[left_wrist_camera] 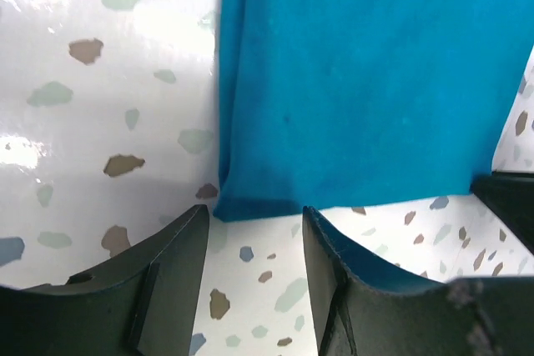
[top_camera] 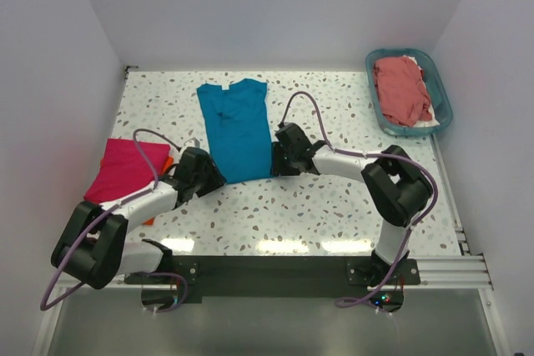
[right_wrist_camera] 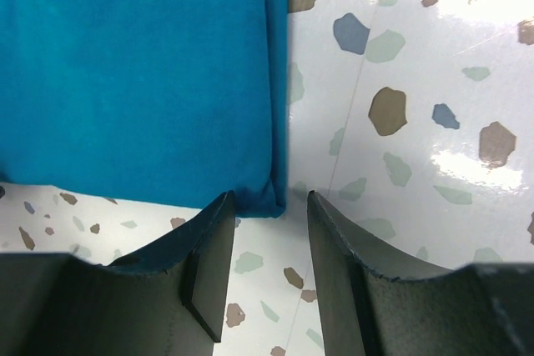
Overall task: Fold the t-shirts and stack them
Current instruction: Fold the tshirt
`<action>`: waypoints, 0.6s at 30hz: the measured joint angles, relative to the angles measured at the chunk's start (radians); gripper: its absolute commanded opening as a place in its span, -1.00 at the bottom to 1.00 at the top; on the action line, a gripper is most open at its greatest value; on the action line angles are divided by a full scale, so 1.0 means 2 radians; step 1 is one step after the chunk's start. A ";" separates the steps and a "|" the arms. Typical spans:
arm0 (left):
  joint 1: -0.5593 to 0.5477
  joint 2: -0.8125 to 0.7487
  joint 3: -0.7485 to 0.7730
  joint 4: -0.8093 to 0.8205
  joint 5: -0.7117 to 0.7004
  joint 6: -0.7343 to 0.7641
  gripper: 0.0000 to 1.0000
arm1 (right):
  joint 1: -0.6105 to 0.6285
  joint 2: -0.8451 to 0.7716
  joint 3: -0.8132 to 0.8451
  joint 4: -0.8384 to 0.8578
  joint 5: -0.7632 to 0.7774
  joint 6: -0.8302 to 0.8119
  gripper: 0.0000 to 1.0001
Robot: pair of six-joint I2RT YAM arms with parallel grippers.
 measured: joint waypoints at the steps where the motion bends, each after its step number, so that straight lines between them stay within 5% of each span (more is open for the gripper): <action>1: 0.004 0.001 -0.002 0.003 0.003 -0.001 0.06 | 0.000 0.000 0.000 0.000 -0.004 0.001 -0.11; 5: 0.010 0.011 -0.002 0.023 0.006 -0.004 -0.01 | 0.000 0.000 0.000 0.001 -0.010 0.005 -0.15; 9: 0.011 0.033 -0.001 0.053 0.009 -0.010 -0.25 | 0.000 0.003 -0.001 0.004 -0.016 0.011 -0.55; 14: 0.012 0.053 -0.001 0.079 0.015 -0.011 -0.98 | 0.000 0.007 -0.005 0.013 -0.021 0.016 -1.00; 18: 0.012 0.051 -0.003 0.079 0.019 -0.009 -1.00 | 0.000 0.000 -0.016 0.022 -0.021 0.016 -1.00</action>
